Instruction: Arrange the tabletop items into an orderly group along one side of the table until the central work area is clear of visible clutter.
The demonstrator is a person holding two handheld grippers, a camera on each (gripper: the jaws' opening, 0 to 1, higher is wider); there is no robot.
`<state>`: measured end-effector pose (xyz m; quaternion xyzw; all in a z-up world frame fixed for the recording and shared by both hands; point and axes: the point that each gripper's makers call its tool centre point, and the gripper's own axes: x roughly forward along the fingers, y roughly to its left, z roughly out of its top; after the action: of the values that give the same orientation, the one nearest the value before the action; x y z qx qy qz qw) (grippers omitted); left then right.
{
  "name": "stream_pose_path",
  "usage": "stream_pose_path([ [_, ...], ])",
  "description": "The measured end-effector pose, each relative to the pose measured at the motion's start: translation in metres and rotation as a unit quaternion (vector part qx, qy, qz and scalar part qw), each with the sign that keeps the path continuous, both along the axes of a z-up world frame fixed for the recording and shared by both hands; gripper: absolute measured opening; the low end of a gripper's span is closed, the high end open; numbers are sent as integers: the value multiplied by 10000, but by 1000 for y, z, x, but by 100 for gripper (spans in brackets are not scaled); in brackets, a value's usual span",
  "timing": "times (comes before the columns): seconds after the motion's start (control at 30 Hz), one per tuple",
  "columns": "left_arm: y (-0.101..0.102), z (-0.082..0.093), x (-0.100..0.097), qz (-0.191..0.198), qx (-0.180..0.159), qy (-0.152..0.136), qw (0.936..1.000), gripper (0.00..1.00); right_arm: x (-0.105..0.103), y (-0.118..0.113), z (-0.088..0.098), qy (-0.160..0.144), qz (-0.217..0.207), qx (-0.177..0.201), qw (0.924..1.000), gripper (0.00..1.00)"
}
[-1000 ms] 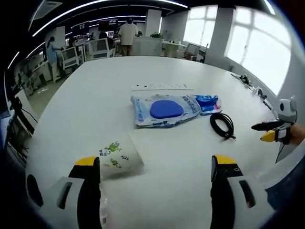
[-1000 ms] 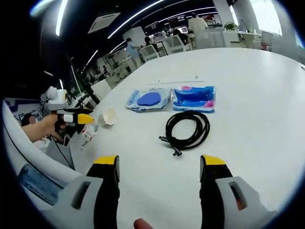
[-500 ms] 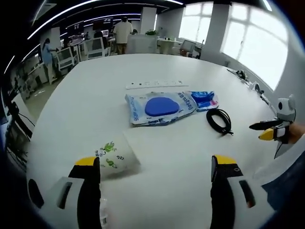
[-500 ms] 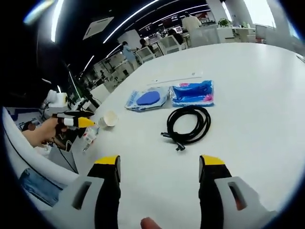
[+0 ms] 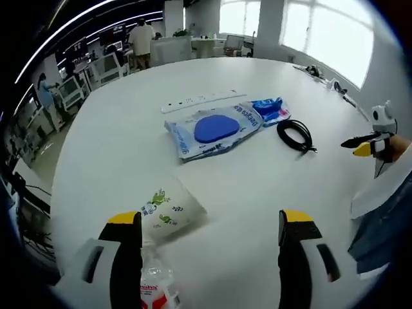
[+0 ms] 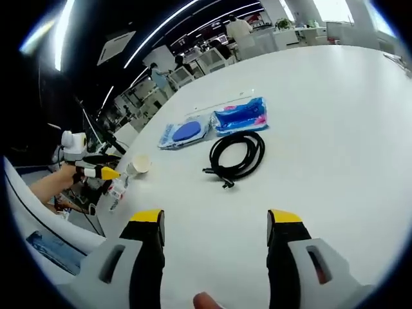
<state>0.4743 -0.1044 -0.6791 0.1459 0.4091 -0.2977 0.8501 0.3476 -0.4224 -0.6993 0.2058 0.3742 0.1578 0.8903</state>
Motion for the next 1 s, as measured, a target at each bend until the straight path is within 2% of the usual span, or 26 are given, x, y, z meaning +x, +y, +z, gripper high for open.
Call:
stream_pose_path([
  [0.13,7,-1,8,-270,279,21,9992,86,3,1,-1,56,-91,137,9998,63],
  [0.27,18,-11,21,-677,681,116,9953,83,5,5,-2,78,-44,186,9998,61],
  [0.4,18,-14,29,-1268,1069,66,9861,81,4,7,-6,165,-52,278,9995,60],
  [0.47,15,-19,30,-1465,1059,143,9834,81,3,7,-8,218,-5,240,9995,59],
  [0.53,11,-25,28,-1600,981,336,9817,80,3,7,-10,259,-12,274,9993,59],
  [0.6,11,-30,29,-1689,1025,373,9796,80,3,8,-10,282,-25,318,9991,58],
  [0.73,17,-44,29,-2051,1430,502,9669,76,3,8,-9,317,-122,489,9982,56],
  [0.8,12,-47,30,-2208,1427,437,9638,74,3,7,-9,326,-167,512,9980,56],
  [1.0,10,-60,38,-2365,1555,446,9581,55,5,5,-13,397,-258,539,9974,55],
])
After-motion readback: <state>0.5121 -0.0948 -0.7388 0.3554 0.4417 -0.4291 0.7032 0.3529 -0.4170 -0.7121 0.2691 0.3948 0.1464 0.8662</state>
